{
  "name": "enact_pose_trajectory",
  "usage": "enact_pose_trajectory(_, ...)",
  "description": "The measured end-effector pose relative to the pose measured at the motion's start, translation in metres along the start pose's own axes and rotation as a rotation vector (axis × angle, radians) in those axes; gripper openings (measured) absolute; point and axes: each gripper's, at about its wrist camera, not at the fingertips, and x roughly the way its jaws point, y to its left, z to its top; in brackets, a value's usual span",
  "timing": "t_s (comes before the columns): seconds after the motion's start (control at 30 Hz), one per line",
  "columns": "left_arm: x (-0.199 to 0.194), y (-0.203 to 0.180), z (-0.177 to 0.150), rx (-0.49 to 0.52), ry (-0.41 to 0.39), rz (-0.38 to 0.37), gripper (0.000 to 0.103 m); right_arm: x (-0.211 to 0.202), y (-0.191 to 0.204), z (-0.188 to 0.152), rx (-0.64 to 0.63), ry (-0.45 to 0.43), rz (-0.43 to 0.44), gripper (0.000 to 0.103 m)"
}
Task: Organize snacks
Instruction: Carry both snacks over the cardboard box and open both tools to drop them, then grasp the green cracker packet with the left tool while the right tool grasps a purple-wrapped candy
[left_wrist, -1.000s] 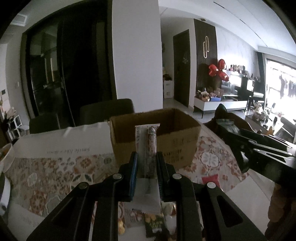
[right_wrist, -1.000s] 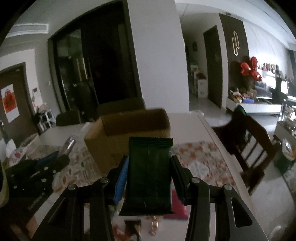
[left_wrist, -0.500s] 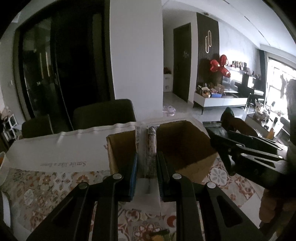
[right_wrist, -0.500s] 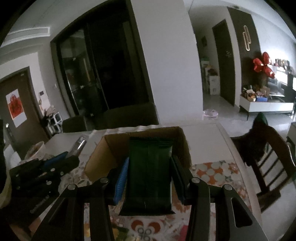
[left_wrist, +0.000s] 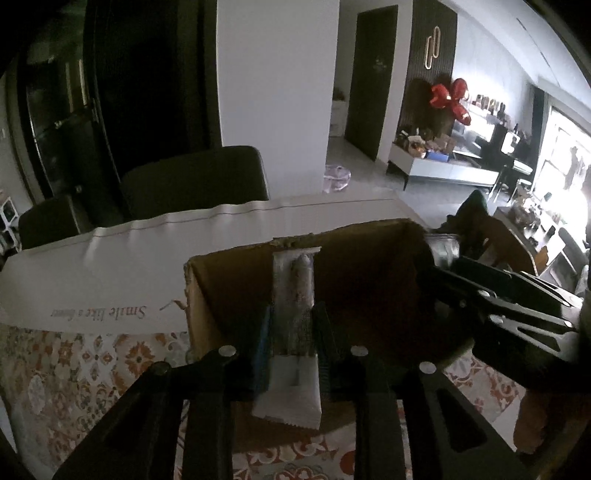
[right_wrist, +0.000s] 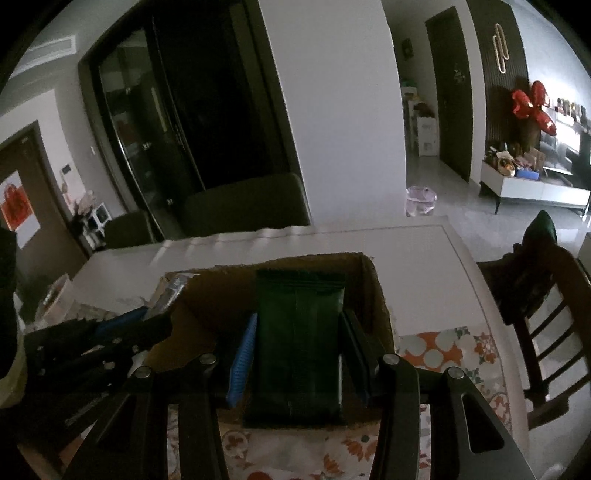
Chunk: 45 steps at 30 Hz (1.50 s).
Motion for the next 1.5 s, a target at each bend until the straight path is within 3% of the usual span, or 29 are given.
enact_pose_trajectory(0.03, 0.0, 0.001, 0.0, -0.005, -0.001, -0.001, 0.037, 0.003, -0.001, 0.0, 0.003, 0.01, -0.003, 0.051)
enact_pose_trajectory(0.07, 0.0, 0.002, 0.0, -0.009, -0.004, -0.003, 0.049, 0.005, -0.002, -0.001, 0.006, 0.018, -0.007, 0.061)
enact_pose_trajectory(0.13, -0.004, 0.003, 0.0, -0.012, -0.025, 0.01, 0.057, 0.006, -0.006, -0.001, 0.015, 0.011, -0.032, 0.068)
enact_pose_trajectory(0.23, -0.015, 0.003, -0.003, 0.006, -0.052, 0.047, 0.059, 0.004, -0.009, -0.002, 0.022, 0.01, -0.043, 0.068)
enact_pose_trajectory(0.47, -0.055, -0.001, -0.027, 0.019, -0.125, 0.108, 0.084, -0.027, -0.002, -0.016, 0.004, -0.05, -0.07, 0.068)
enact_pose_trajectory(0.77, -0.114, -0.006, -0.073, 0.047, -0.239, 0.164, 0.092, -0.078, 0.016, -0.054, -0.043, -0.123, -0.101, 0.068)
enact_pose_trajectory(0.93, -0.135, -0.007, -0.097, 0.03, -0.258, 0.138, 0.092, -0.105, 0.02, -0.072, -0.014, -0.177, -0.14, 0.068)
enact_pose_trajectory(1.07, -0.137, -0.012, -0.117, 0.05, -0.225, 0.116, 0.093, -0.123, 0.02, -0.092, -0.006, -0.206, -0.146, 0.068)
enact_pose_trajectory(1.5, -0.128, -0.026, -0.178, 0.064, -0.131, 0.123, 0.093, -0.134, 0.011, -0.163, 0.022, -0.135, -0.219, 0.068)
